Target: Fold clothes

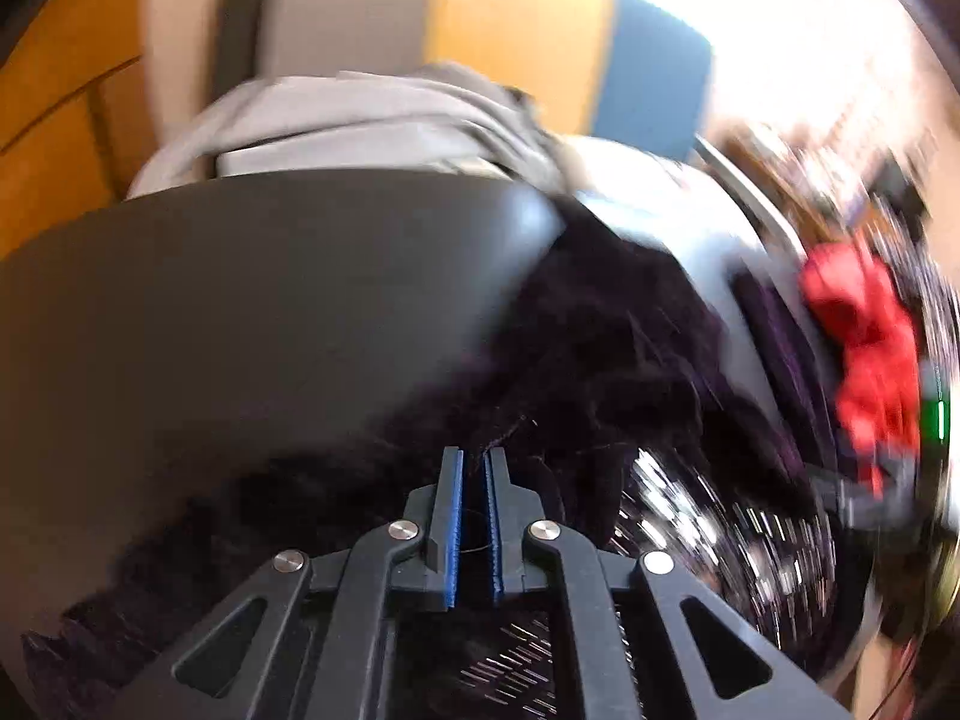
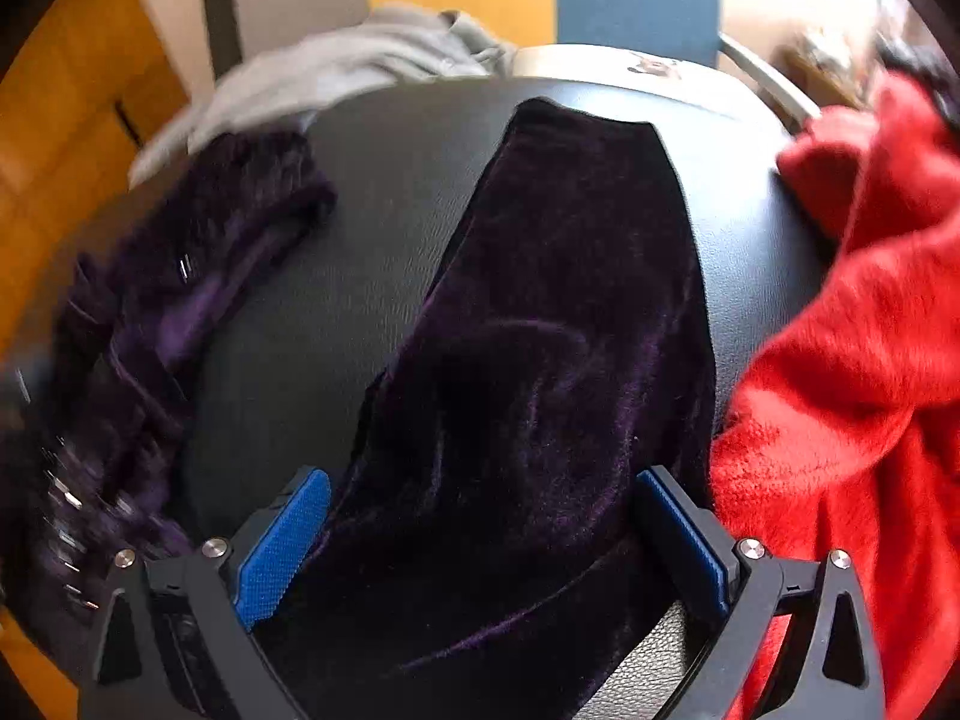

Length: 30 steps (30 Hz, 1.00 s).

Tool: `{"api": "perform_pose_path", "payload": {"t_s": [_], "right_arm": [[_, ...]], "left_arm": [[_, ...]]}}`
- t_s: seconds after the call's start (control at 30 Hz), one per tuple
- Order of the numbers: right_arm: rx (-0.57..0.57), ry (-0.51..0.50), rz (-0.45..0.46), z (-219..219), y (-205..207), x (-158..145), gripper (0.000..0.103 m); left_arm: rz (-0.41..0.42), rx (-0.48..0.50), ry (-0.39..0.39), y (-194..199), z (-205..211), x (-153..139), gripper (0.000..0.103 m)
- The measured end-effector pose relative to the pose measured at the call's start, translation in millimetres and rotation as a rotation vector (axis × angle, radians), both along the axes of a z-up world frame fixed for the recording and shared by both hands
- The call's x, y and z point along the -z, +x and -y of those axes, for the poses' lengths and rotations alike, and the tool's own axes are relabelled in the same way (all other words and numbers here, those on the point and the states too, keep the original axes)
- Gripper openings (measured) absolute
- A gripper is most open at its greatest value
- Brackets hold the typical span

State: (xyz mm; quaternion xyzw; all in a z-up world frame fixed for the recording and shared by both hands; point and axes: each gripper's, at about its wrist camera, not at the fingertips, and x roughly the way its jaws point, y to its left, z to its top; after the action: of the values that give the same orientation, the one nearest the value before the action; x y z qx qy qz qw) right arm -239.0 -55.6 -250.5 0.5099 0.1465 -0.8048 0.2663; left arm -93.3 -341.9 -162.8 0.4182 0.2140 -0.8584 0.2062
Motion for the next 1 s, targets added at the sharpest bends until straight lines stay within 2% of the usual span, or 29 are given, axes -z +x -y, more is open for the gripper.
{"api": "perform_pose_path", "payload": {"t_s": [0.1,0.2,0.23,0.27,0.37,0.4,0.53,0.63,0.7,0.8,0.87,0.93,1.0], "right_arm": [[-0.006,-0.025,-0.008,-2.6,-1.5,2.1,0.103],[-0.01,-0.037,-0.043,-3.9,2.7,4.2,0.103],[-0.011,-0.041,-0.055,-4.3,4.2,4.8,0.103],[-0.01,-0.048,-0.065,-5.1,5.3,5.4,0.103],[-0.005,-0.072,-0.093,-7.7,8.1,6.8,0.103],[-0.003,-0.08,-0.102,-8.6,9.0,7.3,0.103],[-0.006,-0.097,-0.131,-8.2,19.3,-14.0,0.102],[-0.009,-0.11,-0.152,-7.6,27.5,-31.3,0.096],[-0.077,-0.139,-0.176,-3.5,48.3,-51.2,0.096],[-0.23,-0.216,-0.1,5.8,87.2,-60.3,0.096],[-0.31,-0.228,-0.033,11.6,114.3,-53.9,0.096],[-0.36,-0.205,0.027,17.1,137.2,-39.1,0.096],[-0.336,-0.136,0.033,15.0,143.5,-20.1,0.097]], "left_arm": [[-0.027,-0.234,0.015,22.9,72.7,-12.4,0.007],[-0.002,-0.568,0.065,71.7,141.1,-19.4,0.018],[-0.022,-0.66,0.079,93.9,155.8,-24.0,0.018],[-0.036,-0.679,0.057,107.3,156.8,-30.0,0.018],[-0.049,-0.634,-0.059,131.1,142.4,-48.6,0.019],[-0.037,-0.582,-0.081,128.8,130.2,-46.2,0.021],[0.038,-0.299,-0.133,98.4,66.1,-18.8,0.024],[0.093,-0.086,-0.169,75.6,18.0,1.7,0.025],[0.13,0.056,-0.193,60.5,-14.0,15.4,0.025],[0.184,0.269,-0.228,37.7,-62.1,35.9,0.025],[0.219,0.255,-0.233,42.3,-59.2,47.8,0.029],[0.193,0.194,-0.199,59.4,-47.8,49.4,0.03],[0.186,0.114,-0.139,79.1,-33.7,50.5,0.03]]}}
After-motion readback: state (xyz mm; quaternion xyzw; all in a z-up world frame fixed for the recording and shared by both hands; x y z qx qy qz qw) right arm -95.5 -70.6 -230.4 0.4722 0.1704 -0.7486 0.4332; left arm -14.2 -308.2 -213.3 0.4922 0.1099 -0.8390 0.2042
